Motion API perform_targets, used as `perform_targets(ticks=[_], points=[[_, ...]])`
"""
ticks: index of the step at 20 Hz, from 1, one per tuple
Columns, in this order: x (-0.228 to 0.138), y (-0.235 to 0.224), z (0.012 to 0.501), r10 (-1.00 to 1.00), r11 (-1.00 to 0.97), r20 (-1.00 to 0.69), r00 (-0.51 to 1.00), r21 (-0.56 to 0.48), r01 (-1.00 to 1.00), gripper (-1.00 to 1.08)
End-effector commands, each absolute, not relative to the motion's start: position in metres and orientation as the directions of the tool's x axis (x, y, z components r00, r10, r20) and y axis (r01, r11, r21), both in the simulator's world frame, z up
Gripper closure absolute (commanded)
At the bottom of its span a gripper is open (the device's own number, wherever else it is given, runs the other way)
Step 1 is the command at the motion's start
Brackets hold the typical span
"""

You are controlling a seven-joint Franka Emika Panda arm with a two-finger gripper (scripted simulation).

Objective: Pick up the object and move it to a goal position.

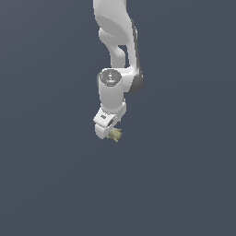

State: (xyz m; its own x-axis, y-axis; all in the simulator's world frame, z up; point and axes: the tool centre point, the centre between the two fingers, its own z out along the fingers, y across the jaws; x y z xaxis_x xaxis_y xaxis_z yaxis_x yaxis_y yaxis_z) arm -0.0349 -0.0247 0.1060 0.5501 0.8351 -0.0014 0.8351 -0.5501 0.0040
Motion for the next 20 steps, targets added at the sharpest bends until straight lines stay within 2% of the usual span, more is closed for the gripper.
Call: perform_targets(ticks=[1,14,20], points=[[-0.037,-0.024,0.103,0.859,-0.512,-0.001,0.512,0.003,0.859,-0.92],[-0.040,-0.022,0.097,0.892,-0.452,0.000,0.452,0.000,0.892,-0.92],[-0.041,-0.022,0.078,0.893,-0.450,0.000,0.450,0.000,0.893,-0.92]])
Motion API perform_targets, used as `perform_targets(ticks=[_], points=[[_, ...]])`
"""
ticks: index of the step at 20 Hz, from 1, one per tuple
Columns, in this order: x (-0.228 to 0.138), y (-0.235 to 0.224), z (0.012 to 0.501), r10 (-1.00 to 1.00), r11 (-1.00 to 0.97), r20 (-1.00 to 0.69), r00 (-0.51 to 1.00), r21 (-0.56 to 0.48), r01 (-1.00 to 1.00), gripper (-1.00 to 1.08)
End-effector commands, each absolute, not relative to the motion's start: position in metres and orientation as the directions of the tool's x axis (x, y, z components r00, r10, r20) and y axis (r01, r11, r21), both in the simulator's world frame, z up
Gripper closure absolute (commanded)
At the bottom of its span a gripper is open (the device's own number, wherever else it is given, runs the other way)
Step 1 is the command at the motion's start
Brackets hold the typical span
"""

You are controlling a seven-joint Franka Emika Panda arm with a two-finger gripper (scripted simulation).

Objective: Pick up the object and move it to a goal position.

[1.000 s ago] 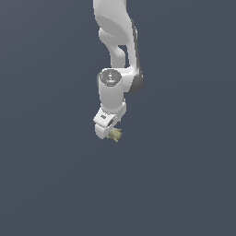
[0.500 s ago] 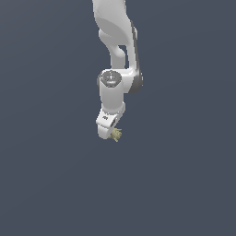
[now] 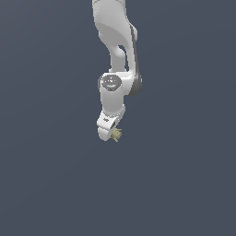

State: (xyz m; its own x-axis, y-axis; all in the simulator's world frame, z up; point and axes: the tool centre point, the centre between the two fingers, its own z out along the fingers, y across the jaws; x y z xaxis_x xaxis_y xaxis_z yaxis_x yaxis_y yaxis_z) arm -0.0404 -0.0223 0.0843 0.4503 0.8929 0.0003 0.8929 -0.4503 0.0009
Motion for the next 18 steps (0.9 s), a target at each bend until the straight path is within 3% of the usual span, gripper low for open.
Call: perform_targets(ticks=[1,10,11,18], points=[[-0.041,-0.022,0.072,0.894,-0.449,0.000,0.449,0.000,0.894,-0.92],[-0.041,-0.022,0.048,0.894,-0.447,0.000,0.447,0.000,0.894,-0.92],[-0.041,-0.022,0.048,0.894,-0.447,0.000,0.447,0.000,0.894,1.08],[-0.041,-0.022,0.048,0.894,-0.447,0.000,0.447,0.000,0.894,1.08]])
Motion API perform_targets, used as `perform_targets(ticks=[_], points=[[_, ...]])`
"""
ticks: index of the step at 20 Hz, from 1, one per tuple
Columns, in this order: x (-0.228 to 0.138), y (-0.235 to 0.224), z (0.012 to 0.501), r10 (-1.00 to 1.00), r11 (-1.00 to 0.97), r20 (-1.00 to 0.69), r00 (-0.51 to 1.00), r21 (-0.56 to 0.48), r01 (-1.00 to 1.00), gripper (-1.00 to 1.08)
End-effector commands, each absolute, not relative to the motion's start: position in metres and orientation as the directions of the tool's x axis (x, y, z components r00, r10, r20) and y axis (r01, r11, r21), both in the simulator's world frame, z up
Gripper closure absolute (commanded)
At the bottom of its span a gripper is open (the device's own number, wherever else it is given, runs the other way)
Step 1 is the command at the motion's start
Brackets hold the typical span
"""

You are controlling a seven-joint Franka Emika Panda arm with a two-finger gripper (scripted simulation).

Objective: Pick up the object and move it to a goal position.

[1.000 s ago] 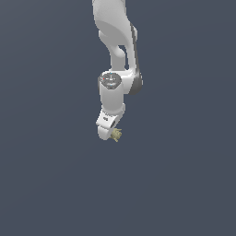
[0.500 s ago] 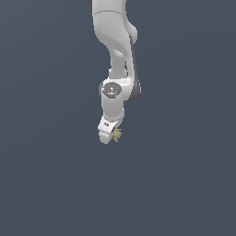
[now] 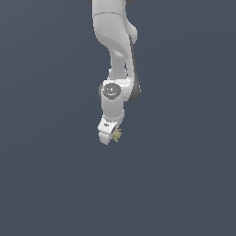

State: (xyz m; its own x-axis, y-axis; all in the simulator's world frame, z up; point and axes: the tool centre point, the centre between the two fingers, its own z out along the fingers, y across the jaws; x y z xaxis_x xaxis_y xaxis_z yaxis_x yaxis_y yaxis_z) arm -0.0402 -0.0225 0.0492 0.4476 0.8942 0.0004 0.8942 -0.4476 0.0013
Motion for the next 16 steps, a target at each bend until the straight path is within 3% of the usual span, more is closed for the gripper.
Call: perform_targets(ticks=[1,16], points=[[-0.041,-0.022,0.048,0.894,-0.447,0.000,0.447,0.000,0.894,1.08],[-0.021,-0.025,0.093,0.895,-0.447,0.001,0.447,0.000,0.895,1.08]])
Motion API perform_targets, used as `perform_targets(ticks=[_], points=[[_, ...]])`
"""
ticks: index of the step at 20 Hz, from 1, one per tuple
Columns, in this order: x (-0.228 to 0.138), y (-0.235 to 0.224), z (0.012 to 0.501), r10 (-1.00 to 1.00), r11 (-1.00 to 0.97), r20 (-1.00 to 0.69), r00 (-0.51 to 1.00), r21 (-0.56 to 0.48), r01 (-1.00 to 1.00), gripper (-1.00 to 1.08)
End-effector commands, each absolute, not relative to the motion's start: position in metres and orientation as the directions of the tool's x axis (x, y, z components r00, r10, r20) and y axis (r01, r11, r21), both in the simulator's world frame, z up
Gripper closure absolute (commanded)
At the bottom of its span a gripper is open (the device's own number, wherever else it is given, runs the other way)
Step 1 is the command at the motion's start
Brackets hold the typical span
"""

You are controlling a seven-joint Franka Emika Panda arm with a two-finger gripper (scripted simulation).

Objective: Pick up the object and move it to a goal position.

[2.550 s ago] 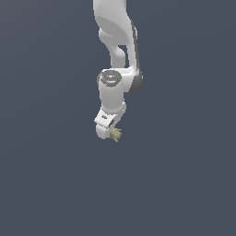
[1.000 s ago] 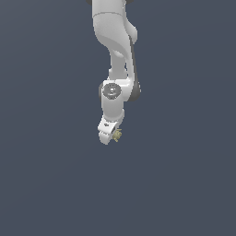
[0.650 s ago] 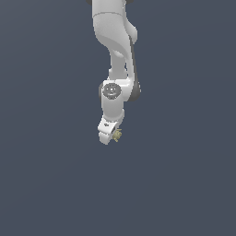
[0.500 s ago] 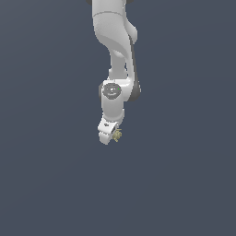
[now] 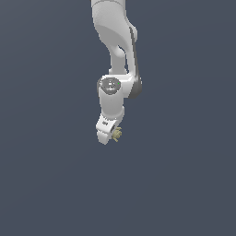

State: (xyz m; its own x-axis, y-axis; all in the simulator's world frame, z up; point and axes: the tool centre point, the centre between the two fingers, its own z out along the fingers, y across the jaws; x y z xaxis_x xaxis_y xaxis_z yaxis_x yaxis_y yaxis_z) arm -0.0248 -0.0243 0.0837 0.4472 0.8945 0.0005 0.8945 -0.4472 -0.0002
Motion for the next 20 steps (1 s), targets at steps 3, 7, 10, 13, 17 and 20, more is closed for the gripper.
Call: perform_targets(ticks=[3,7,10,13,17,20], points=[[-0.010,-0.026,0.115,0.895,-0.447,0.001,0.447,0.000,0.895,1.08],[0.003,-0.028,0.144,0.895,-0.447,0.001,0.447,0.000,0.895,1.08],[0.011,-0.029,0.159,0.895,-0.447,0.001,0.447,0.000,0.895,1.08],[0.017,-0.029,0.170,0.894,-0.447,0.001,0.447,0.000,0.894,1.08],[0.022,-0.030,0.178,0.894,-0.447,0.000,0.447,0.000,0.894,1.08],[0.023,-0.030,0.179,0.894,-0.447,0.000,0.447,0.000,0.894,1.08]])
